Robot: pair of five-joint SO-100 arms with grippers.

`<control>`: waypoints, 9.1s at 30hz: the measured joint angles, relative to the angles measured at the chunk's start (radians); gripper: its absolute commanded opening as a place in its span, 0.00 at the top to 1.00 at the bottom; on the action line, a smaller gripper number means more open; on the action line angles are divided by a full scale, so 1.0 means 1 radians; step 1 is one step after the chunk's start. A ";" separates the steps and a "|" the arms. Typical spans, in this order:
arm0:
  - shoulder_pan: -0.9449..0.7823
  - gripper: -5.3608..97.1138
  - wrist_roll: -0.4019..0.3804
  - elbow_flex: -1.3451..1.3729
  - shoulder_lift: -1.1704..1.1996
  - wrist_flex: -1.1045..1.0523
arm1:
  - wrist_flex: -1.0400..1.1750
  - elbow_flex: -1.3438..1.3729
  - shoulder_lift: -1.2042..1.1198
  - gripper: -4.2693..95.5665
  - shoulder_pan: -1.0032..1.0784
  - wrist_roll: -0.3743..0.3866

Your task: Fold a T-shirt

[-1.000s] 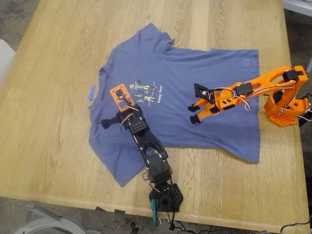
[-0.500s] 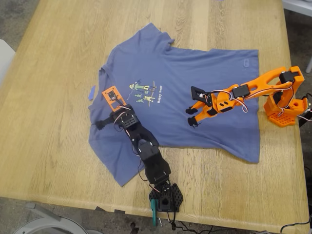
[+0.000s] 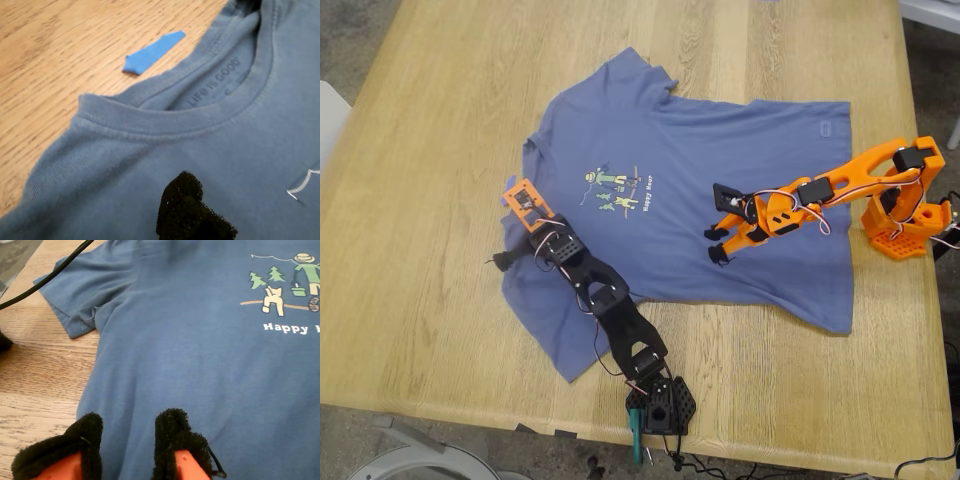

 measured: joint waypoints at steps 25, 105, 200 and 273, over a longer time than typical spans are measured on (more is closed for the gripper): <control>-0.008 0.27 -0.029 -0.472 -0.391 0.210 | 0.005 0.075 0.000 0.76 0.029 0.025; 0.067 0.95 -0.135 -0.666 -0.601 0.314 | -0.285 -0.063 -0.327 0.69 0.146 0.189; 0.164 0.94 -0.147 -0.442 -0.360 0.351 | 0.827 -0.574 -0.630 0.74 -0.109 0.402; 0.574 0.95 -0.175 0.179 0.509 0.471 | 1.190 -0.882 -0.368 0.96 0.135 0.321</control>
